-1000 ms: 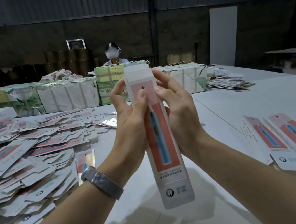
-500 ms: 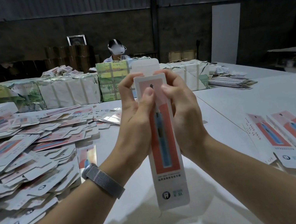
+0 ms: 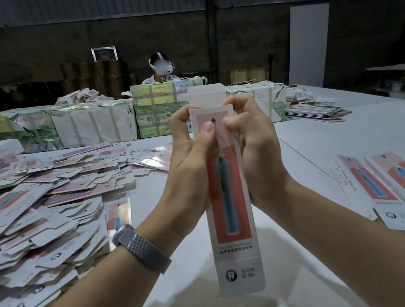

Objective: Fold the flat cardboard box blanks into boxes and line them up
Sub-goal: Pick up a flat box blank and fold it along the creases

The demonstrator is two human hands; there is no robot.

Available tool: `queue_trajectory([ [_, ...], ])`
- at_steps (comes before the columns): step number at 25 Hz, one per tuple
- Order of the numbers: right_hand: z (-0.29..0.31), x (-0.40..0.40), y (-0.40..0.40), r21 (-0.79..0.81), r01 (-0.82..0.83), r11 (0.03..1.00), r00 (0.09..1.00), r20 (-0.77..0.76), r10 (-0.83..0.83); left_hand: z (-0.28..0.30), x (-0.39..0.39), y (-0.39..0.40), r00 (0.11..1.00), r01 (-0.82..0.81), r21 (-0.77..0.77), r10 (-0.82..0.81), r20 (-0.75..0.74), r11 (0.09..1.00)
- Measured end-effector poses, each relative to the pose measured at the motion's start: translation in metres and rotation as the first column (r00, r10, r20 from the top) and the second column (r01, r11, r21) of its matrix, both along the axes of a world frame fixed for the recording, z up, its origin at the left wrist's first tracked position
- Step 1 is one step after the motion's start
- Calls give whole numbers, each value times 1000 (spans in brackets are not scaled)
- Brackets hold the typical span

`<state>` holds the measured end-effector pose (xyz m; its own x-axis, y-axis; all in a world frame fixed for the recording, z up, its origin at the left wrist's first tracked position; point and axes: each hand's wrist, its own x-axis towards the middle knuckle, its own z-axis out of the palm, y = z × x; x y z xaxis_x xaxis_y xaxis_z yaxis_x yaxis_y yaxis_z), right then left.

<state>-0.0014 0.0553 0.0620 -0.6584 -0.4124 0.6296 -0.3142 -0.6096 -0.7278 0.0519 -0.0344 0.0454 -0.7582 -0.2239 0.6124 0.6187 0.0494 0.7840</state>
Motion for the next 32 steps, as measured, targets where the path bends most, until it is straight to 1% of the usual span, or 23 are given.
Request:
queue_trajectory([
  [2,3,-3,2,-26,-4,1000,999,38,5,1,0,1,999,26,11,-26,19,1000],
  [5,7,-6,3,-34,49,998,998,30,-48,1,0,1,999,25,19,-26,42,1000],
  [9,8,-5,5,29,58,998,998,-17,-57,-2,-1,4,999,-16,60,13,47,998],
  [12,7,-4,5,40,89,995,996,-18,-89,-2,0,1,998,34,24,-35,47,999],
  [15,7,-4,4,63,111,992,993,25,-113,-2,0,1,998,45,24,-46,50,999],
  [18,10,-6,5,76,59,995,995,77,-65,-2,-1,1,998,42,-5,-41,48,999],
  [20,11,-8,5,99,14,995,998,62,-21,-1,0,0,999,33,-40,-32,43,999],
  [22,9,-10,3,126,6,992,999,31,-10,-1,1,-1,999,30,-63,-28,30,998],
  [26,9,-13,2,159,20,987,1000,21,-23,1,1,-2,999,30,-44,-29,14,999],
  [32,10,-15,4,139,110,984,994,-27,-107,-3,-1,-3,999,37,-54,-38,-11,998],
])
